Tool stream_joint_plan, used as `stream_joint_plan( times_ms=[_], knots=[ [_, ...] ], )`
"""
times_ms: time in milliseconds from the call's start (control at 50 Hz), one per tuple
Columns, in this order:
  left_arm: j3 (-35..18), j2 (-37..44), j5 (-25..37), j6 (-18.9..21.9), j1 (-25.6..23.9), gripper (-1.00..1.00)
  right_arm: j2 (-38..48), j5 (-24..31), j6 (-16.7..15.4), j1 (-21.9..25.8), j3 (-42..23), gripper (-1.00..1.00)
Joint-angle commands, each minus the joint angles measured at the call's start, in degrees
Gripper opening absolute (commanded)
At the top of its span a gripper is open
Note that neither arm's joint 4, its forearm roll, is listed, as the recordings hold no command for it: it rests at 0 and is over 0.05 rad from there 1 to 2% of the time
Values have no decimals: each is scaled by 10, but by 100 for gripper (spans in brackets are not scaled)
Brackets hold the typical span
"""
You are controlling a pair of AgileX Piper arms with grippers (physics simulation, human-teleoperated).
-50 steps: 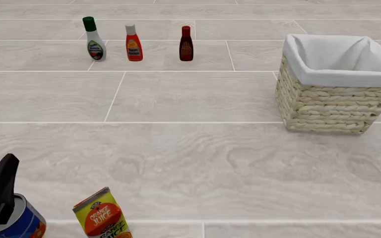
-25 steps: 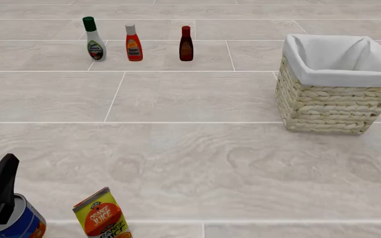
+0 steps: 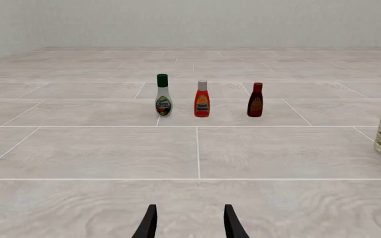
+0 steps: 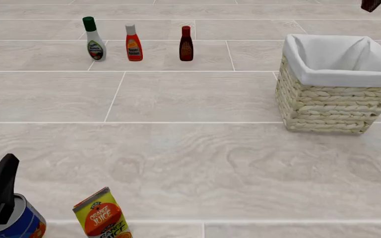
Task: Pick the chocolate pudding and place it in the basket.
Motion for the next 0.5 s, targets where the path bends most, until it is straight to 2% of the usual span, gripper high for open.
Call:
stream_joint_plan(
  times_ms=[20, 500],
  knots=[
    [0, 0, 0, 0, 0, 100, 13, 10, 25, -17, -5, -100],
    [0, 0, 0, 0, 0, 100, 54, 29, 81, -22, -1, -100]
  ],
)
